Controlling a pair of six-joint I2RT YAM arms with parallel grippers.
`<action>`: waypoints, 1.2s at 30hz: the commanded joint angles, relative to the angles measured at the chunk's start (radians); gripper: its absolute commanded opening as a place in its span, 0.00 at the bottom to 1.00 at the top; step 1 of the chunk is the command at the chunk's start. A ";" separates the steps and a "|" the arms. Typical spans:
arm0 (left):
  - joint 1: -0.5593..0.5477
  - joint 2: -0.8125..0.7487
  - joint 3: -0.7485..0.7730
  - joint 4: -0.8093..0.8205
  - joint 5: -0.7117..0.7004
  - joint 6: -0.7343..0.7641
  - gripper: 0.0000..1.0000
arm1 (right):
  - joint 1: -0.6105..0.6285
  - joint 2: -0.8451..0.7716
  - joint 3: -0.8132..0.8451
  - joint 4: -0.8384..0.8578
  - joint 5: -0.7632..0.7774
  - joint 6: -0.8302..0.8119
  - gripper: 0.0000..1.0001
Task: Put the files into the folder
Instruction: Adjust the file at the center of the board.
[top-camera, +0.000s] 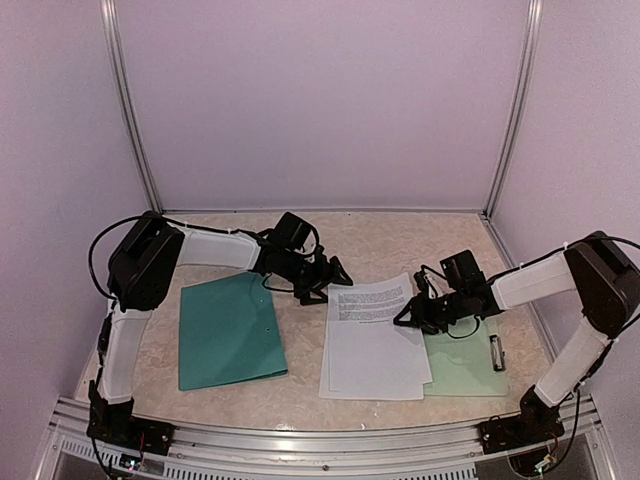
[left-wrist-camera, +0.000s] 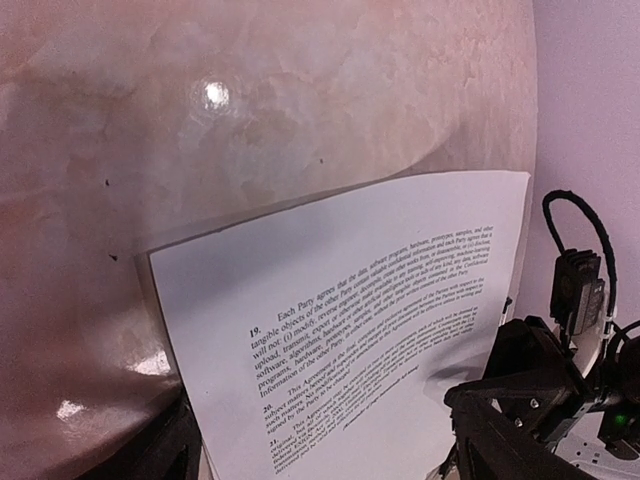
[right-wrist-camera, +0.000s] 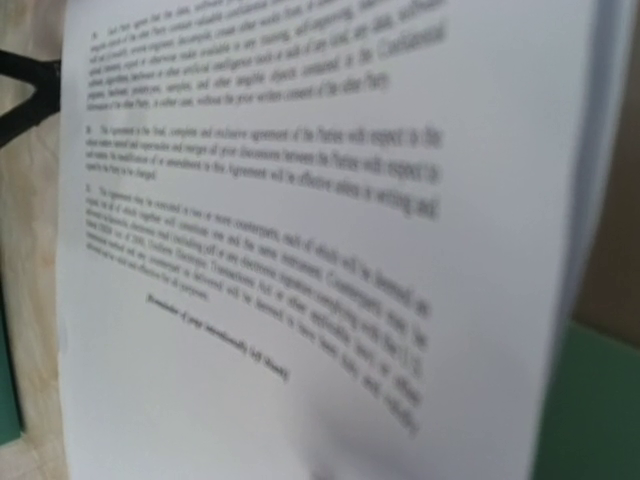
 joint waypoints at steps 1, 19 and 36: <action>0.008 0.039 0.005 -0.045 -0.016 0.035 0.84 | -0.011 0.017 -0.014 -0.025 0.012 -0.009 0.36; -0.036 -0.203 -0.280 -0.119 -0.075 0.041 0.86 | -0.019 -0.092 -0.091 -0.018 -0.021 0.047 0.36; -0.104 -0.224 -0.394 -0.183 0.026 0.018 0.84 | 0.041 -0.225 -0.265 0.050 0.034 0.154 0.37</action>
